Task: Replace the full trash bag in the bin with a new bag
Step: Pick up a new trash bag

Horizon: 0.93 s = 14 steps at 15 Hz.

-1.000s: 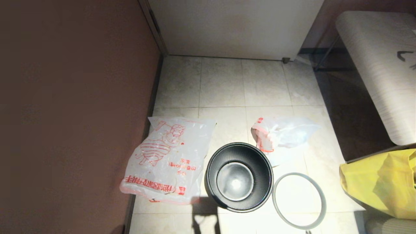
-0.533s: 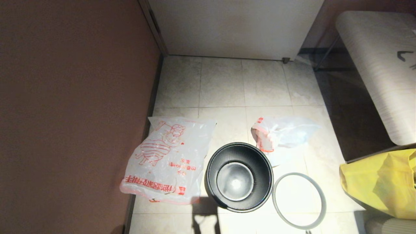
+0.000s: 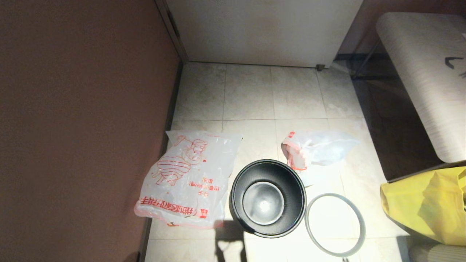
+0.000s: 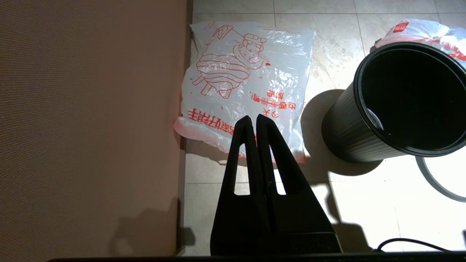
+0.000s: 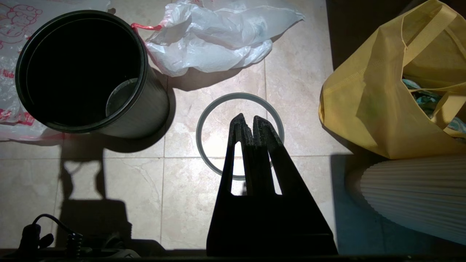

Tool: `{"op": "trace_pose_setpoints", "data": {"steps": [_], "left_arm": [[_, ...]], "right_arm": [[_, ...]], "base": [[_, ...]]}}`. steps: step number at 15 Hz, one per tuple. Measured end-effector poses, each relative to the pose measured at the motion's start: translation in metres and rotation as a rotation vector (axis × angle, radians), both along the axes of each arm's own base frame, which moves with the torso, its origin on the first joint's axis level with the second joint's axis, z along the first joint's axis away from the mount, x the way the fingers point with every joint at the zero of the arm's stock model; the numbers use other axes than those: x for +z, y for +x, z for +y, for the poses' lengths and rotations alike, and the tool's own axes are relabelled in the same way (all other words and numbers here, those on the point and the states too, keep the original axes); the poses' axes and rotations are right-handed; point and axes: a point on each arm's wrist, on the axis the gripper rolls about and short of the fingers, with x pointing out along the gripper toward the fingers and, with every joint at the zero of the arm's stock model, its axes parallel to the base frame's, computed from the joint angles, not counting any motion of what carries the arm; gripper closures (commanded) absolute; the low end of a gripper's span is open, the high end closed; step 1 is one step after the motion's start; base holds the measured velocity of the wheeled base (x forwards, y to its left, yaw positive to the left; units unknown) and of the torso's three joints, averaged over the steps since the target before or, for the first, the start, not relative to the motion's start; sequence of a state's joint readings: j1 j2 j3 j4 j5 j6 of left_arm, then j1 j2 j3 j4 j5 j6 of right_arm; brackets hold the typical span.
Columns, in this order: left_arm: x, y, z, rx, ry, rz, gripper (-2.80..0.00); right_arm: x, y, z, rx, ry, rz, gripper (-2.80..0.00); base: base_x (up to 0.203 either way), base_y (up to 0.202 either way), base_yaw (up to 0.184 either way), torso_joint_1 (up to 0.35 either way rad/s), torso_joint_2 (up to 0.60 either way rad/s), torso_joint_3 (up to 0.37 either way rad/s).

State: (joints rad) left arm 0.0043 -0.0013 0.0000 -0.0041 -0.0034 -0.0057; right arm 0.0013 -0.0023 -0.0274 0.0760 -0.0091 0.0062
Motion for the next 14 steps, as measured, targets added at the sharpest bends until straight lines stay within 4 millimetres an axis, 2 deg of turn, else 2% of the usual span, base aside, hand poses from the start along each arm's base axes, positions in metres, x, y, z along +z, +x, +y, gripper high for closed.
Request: {"op": "trace_pose_setpoints", "data": {"steps": [10,11,13,14], "left_arm": [[0.002,-0.001,0.0,-0.001,0.06,0.002,0.0],[0.009,-0.002,0.0,0.0,0.061,-0.018,0.0],[0.036,-0.005,0.0,0.0,0.063,-0.06,0.0],[0.056,-0.005,0.0,0.001,0.067,-0.081,0.0]], "right_arm": [[0.0,0.0,0.0,0.0,0.0,0.0,0.0],[0.0,0.0,0.0,0.0,0.0,0.001,0.0],[0.0,0.0,0.0,0.0,0.0,0.001,0.0],[0.0,0.0,0.0,0.0,0.0,0.001,0.0]], "base": [[0.0,0.0,0.0,0.0,0.0,0.0],[0.0,0.0,0.0,0.0,0.0,0.0],[0.0,0.0,0.0,0.0,0.0,0.0],[0.0,0.0,0.0,0.0,0.0,0.0]]}}
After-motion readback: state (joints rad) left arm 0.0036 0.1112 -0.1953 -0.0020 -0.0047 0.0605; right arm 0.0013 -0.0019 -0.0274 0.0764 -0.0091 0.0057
